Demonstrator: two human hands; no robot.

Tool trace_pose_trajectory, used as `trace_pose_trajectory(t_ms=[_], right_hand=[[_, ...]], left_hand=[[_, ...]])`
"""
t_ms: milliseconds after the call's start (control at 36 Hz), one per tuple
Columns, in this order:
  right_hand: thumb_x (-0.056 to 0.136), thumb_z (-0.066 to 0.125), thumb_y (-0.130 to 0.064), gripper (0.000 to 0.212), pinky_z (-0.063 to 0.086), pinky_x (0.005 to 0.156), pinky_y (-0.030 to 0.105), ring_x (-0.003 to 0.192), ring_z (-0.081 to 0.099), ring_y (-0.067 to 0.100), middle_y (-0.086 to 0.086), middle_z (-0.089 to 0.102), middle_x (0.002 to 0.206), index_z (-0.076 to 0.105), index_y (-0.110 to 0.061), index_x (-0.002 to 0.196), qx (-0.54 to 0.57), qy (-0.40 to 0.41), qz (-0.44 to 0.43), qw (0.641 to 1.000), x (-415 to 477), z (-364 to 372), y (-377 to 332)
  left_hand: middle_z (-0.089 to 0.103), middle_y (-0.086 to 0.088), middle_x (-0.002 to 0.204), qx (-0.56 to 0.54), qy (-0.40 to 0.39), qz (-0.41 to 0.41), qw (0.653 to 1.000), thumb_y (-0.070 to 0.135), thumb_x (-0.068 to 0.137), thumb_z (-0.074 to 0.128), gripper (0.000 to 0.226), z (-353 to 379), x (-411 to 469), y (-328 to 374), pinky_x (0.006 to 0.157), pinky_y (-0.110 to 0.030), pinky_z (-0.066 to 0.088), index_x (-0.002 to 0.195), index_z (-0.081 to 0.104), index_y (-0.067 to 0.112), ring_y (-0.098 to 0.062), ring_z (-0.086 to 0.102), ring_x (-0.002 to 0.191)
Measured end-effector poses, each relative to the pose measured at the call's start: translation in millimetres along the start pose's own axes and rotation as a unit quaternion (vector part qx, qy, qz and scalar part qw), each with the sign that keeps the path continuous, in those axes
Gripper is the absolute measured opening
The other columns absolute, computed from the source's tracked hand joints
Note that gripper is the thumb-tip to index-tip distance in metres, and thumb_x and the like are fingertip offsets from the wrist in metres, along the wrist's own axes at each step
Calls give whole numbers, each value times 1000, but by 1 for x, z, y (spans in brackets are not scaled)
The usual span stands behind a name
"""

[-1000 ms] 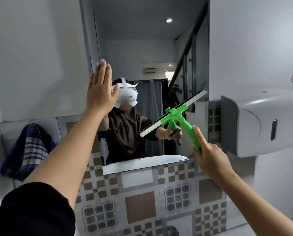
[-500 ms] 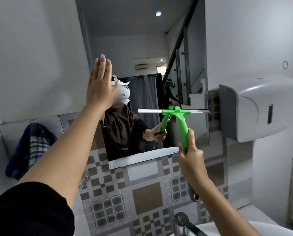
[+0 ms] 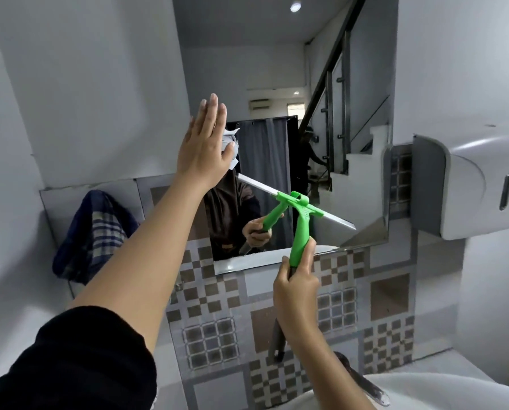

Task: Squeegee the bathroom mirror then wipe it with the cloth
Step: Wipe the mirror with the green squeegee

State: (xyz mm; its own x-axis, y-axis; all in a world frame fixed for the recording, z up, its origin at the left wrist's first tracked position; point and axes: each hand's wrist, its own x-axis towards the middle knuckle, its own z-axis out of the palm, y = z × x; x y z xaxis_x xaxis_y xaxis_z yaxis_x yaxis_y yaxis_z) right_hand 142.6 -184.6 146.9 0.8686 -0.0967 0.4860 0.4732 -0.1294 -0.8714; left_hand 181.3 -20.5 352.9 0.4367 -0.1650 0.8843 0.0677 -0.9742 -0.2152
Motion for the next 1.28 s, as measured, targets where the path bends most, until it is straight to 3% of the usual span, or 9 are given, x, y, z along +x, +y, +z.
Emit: trace_pose_trajectory(t_ms=[361,500,611,778,917,1056,1111,1194,1278], right_hand=[[98,34,-24,68,33,43,26,47,38,13,1,42,61,-14,-30,145,-150,-70,-51,985,-35,16,10],[99,33,-25,71,49,53,33,58,53,18,3,54,70,-31,-35,129,-228,-109,-71,965,-43,10,14],[98,35,-19,76,54,53,31,59,59,19,5,58,72,-34,-30,127,-298,-130,-97,941,-34,-5,16],[96,34,-9,77,33,37,21,43,40,10,3,52,67,-28,-29,137,-401,-156,-169,887,-5,-45,12],[96,37,-10,79,42,39,24,42,47,14,5,57,66,-30,-30,133,-451,-170,-250,840,28,-81,23],[96,38,-11,75,51,45,29,46,54,15,4,59,67,-24,-29,134,-482,-157,-246,826,53,-116,35],[97,39,-13,73,44,41,25,42,47,11,2,56,67,-21,-29,136,-480,-148,-228,834,59,-130,38],[96,41,-17,71,21,34,18,37,34,6,0,48,62,-11,-27,144,-483,-136,-199,842,63,-144,46],[96,44,-19,70,22,36,20,41,41,13,-1,48,63,-3,-26,147,-483,-129,-182,847,66,-151,55]], left_hand=[[5,-14,157,-11,2,6,1000,23,96,44,64,3,-20,2,117,-35,7,147,10,6,-29,4,144],[4,-13,157,-28,5,-11,1000,22,96,43,64,5,-28,7,117,-35,10,147,10,6,-28,4,144],[4,-13,157,-32,9,-19,999,21,96,44,64,7,-34,12,115,-33,6,147,9,5,-28,4,144],[5,-14,157,-36,17,-45,998,22,96,44,64,12,-40,17,115,-29,3,147,10,5,-28,4,144],[5,-13,157,-53,20,-74,996,23,97,44,64,19,-46,23,117,-34,9,147,8,5,-27,4,144],[4,-14,157,-55,22,-97,994,24,96,44,65,25,-47,27,118,-37,9,147,8,4,-29,2,144],[4,-14,157,-57,23,-106,992,25,96,44,65,26,-46,30,118,-36,7,147,9,3,-29,2,144],[3,-14,157,-49,25,-114,992,26,96,43,65,28,-45,33,118,-33,3,147,9,3,-28,1,144],[3,-13,157,-37,26,-118,992,28,97,42,65,29,-44,32,117,-31,2,148,9,5,-27,1,145]])
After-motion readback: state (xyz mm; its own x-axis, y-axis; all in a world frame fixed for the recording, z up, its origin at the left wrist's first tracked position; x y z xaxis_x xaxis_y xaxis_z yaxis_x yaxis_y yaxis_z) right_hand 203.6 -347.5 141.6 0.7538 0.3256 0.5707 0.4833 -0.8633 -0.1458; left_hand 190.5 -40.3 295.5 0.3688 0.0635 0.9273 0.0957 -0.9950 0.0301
